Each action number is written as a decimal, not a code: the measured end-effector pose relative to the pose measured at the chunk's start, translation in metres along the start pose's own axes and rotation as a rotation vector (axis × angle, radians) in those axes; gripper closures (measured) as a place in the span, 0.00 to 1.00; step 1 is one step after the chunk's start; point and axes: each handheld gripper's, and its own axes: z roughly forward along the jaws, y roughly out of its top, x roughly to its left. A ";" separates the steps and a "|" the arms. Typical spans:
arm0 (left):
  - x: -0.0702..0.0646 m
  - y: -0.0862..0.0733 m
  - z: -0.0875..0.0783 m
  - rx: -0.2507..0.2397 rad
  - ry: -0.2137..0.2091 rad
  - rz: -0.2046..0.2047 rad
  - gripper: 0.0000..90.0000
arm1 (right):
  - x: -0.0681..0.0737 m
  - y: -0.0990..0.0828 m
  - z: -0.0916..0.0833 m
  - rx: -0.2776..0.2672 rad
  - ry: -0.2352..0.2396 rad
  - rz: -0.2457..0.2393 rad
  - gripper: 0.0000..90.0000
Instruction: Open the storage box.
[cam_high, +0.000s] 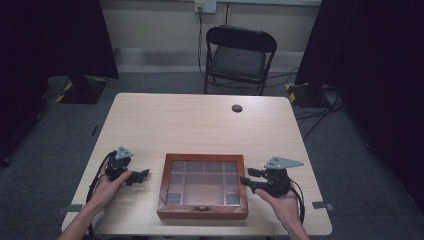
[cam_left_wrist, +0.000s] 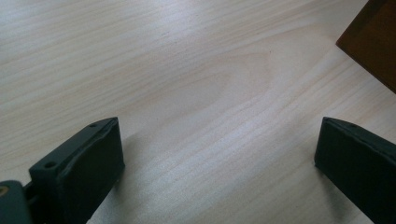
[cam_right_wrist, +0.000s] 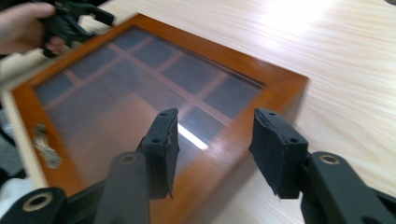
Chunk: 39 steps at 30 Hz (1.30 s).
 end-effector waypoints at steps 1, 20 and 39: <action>0.000 0.000 0.000 0.000 0.001 0.001 0.01 | 0.002 0.003 0.001 -0.002 0.018 -0.001 0.60; 0.000 0.000 0.000 0.000 0.000 -0.001 0.01 | 0.048 0.033 0.038 0.088 0.228 -0.148 0.78; 0.000 0.000 0.000 0.002 0.002 0.004 0.00 | 0.084 0.009 0.058 0.168 0.390 -0.221 0.87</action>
